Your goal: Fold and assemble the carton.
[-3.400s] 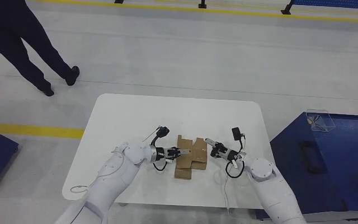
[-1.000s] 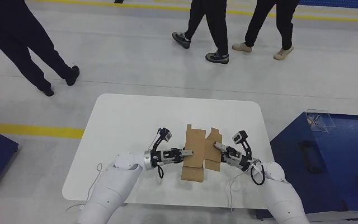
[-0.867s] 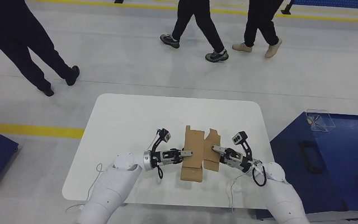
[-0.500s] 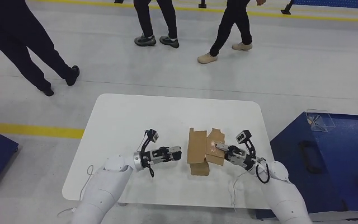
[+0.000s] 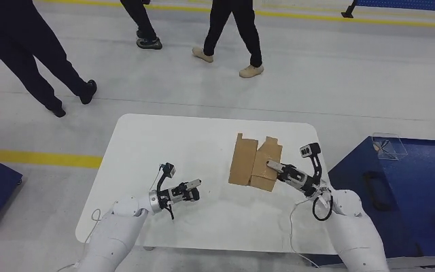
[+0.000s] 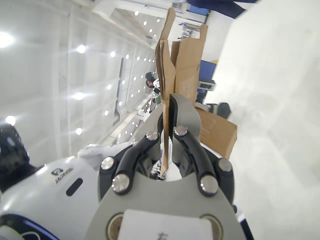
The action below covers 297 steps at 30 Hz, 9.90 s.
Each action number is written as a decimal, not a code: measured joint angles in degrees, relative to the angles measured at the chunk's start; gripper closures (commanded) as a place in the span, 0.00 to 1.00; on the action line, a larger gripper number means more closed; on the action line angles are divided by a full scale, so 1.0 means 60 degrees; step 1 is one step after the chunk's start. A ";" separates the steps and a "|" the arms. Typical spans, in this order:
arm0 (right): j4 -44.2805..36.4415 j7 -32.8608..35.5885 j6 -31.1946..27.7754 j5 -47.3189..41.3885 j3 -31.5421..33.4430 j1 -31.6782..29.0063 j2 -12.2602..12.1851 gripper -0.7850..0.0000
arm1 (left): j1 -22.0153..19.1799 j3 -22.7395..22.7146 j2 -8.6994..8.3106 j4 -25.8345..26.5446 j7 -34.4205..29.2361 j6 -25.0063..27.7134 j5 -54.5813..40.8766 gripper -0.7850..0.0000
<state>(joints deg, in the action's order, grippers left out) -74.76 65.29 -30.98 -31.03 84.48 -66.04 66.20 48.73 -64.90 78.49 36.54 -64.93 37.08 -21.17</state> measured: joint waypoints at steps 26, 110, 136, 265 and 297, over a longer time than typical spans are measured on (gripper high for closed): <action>-0.6960 -0.0045 0.1645 -0.0614 -0.0162 -0.0508 -0.0106 1.00 | 0.0000 0.0000 0.0000 0.0000 0.0000 0.0000 0.0000 0.00; -0.8719 -0.4374 -0.4507 0.8353 0.2561 -0.1982 0.0871 1.00 | 0.0000 0.0000 0.0000 0.0000 0.0000 0.0000 0.0000 0.00; -0.9981 -1.7836 0.1709 3.1906 0.0170 -0.2548 -0.0885 1.00 | 0.0000 0.0000 0.0000 0.0000 0.0000 0.0000 0.0000 0.00; -0.1484 -0.3715 -0.4504 0.1548 -0.1876 -0.2124 -0.1518 0.15 | 0.1696 0.1727 0.0874 0.3374 -0.0866 -0.0481 -0.7096 1.00; -0.1984 -0.3174 -0.3199 0.1519 -0.1734 -0.2248 -0.1566 1.00 | 0.1059 -0.0226 0.0990 0.1202 -0.0321 0.0061 -0.6366 0.00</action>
<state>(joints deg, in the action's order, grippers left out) -86.66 46.25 -50.18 -21.92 74.08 -79.52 56.81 55.09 -66.26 84.43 43.75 -66.85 37.45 -59.37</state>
